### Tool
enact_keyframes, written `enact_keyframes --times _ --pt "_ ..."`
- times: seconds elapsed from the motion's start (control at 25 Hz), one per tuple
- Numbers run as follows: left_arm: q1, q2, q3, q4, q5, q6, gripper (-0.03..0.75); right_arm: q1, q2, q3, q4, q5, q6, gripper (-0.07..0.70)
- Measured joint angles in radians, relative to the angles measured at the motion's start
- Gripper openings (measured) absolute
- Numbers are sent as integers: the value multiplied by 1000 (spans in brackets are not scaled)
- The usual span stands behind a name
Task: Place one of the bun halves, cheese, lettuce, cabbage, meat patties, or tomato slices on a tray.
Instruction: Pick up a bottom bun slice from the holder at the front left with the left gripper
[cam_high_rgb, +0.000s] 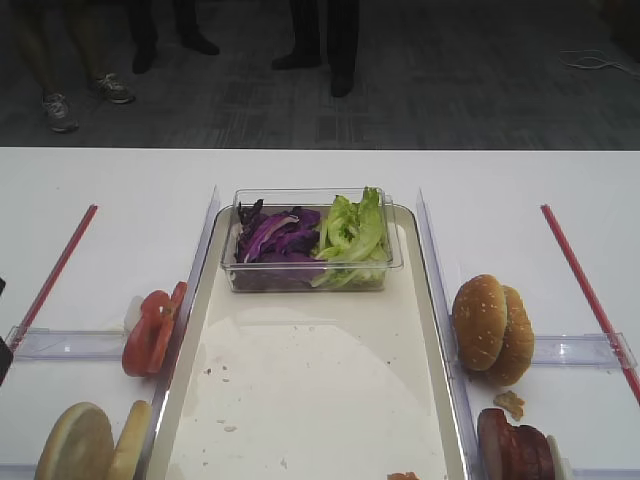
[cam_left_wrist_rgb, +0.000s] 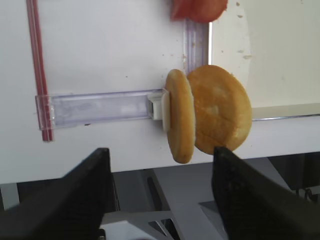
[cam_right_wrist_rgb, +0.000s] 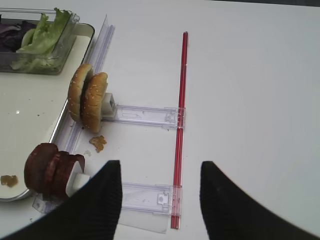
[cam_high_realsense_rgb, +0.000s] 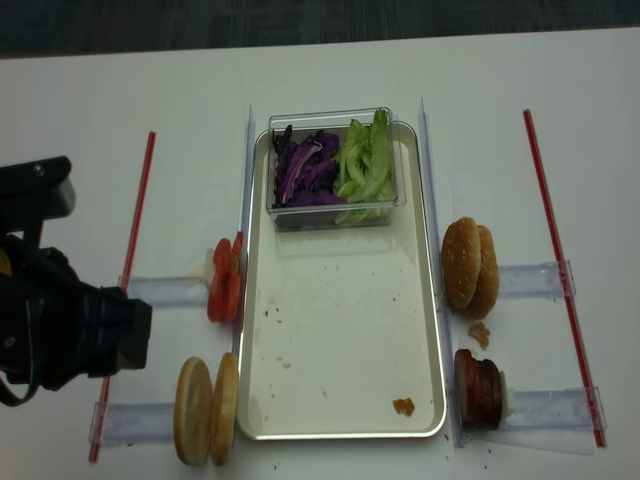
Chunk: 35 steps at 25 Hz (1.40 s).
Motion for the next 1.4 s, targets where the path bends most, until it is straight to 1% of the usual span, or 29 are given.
enact_keyframes --times 0.16,0.36,0.48,0.64,0.76,1.0,1.28,1.4 --pt "-92 22 -19 0 2 -61 414 0 0 0 0 0 0 384" --pt "-216 85 -47 0 -2 -142 414 0 0 0 0 0 0 384" --pt "-279 122 -70 10 -2 -184 414 0 0 0 0 0 0 384" --pt "-343 162 -97 18 -6 -231 414 0 0 0 0 0 0 384" --pt "-383 193 -98 22 -6 -255 414 0 0 0 0 0 0 384" --pt "-437 257 -98 24 -9 -280 414 0 0 0 0 0 4 384" --pt "-442 338 -98 36 -15 -282 414 0 0 0 0 0 4 384" --pt "-442 365 -98 41 -33 -282 414 0 0 0 0 0 4 384"
